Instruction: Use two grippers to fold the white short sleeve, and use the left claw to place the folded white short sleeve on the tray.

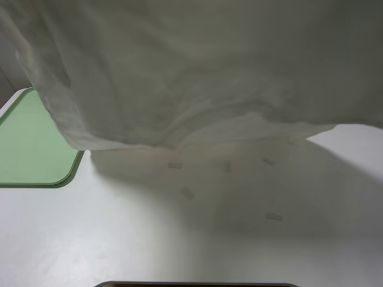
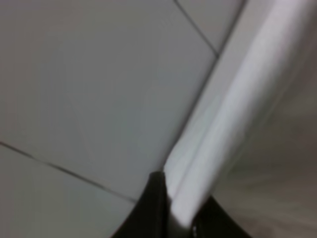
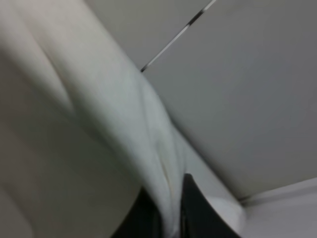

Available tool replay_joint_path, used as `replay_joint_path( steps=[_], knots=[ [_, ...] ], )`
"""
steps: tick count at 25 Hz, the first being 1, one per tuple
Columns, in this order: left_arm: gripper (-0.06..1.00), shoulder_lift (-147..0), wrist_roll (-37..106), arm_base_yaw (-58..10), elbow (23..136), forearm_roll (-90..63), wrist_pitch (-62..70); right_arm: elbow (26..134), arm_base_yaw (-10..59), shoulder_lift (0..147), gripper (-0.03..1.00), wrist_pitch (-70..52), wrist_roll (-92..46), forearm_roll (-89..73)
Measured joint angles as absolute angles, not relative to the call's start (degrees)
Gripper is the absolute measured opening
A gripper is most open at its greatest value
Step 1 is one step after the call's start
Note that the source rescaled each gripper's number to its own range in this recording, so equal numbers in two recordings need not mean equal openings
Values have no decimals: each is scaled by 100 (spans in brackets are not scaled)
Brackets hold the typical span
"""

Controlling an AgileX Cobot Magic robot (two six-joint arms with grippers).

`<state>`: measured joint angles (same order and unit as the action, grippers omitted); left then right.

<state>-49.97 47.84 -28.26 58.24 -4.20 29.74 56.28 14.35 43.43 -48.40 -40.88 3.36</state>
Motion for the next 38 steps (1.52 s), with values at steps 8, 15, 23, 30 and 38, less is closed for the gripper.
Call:
replay_joint_path(
  steps=[8, 15, 23, 30, 38],
  knots=[
    [1, -5101, 4687, -2843, 8271, -1062, 4322, 8546, 1435, 4417, 0, -5715, -4354, 185],
    [1, -6427, 4668, -2843, 8896, -113, 5387, 9020, 1435, 5381, 0, -5872, -4568, 192],
    [1, -8987, 4481, -2826, 8512, 1422, 5480, 8590, 1435, 8945, 0, -5803, -4058, 1254],
    [1, -10433, 3736, -2826, 8493, 2612, 5041, 8586, 1435, 9965, 0, -5377, -3721, 1655],
    [1, -10509, 3676, -2826, 8493, 2926, 4313, 8586, 1435, 10191, 0, -5514, -3589, 1878]
  ],
)
